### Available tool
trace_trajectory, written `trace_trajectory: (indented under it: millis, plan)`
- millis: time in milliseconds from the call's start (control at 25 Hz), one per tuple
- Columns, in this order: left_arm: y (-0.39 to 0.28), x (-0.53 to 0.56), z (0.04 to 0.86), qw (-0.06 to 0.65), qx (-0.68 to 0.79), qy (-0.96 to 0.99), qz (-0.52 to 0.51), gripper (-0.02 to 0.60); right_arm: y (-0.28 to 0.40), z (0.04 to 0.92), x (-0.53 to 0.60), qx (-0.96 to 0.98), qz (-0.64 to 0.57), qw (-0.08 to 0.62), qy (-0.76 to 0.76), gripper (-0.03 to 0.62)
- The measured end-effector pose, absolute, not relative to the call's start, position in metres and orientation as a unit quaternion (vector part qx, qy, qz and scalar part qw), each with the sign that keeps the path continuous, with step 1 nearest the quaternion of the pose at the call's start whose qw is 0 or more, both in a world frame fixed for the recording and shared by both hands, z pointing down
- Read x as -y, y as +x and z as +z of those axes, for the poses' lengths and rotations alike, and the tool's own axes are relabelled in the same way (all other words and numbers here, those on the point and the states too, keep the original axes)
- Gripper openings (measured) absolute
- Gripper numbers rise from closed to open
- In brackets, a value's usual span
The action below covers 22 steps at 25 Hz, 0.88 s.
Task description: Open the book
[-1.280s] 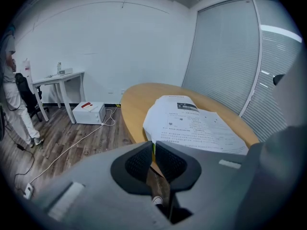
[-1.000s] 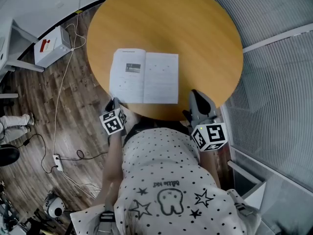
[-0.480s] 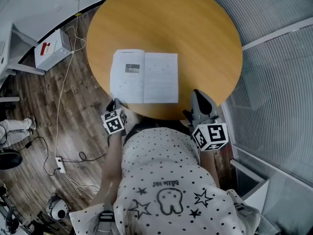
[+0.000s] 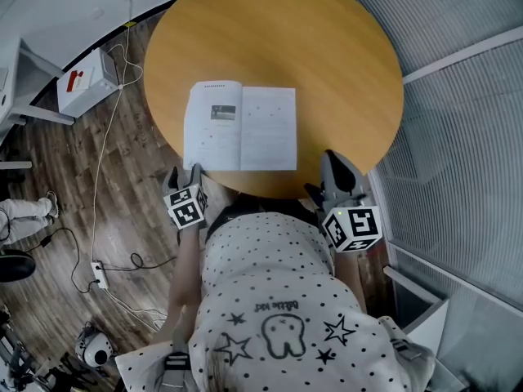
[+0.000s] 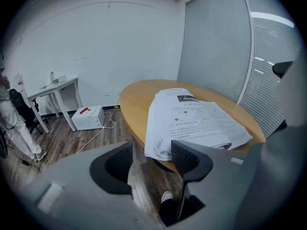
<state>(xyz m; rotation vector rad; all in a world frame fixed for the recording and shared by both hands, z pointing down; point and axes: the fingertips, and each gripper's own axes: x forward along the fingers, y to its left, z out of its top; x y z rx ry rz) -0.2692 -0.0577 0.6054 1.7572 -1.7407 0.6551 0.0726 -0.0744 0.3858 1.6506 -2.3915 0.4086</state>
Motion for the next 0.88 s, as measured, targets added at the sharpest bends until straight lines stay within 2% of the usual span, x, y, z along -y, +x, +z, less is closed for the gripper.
trace_trajectory:
  millis: [440,560,880]
  plan:
    - [-0.278,0.068,0.57,0.249,0.655,0.675,0.232,0.245,0.07,0.374,0.076,0.813,0.13,0.093,0.56,0.003]
    - [-0.278,0.074,0.555,0.241,0.662,0.677,0.213,0.181,0.083,0.376,0.073,0.804,0.133,0.093,0.572,0.005]
    - [-0.268,0.108,0.513,0.183,0.663,0.703,0.179,0.062,0.104,0.389,0.072,0.788,0.136,0.094,0.593,0.004]
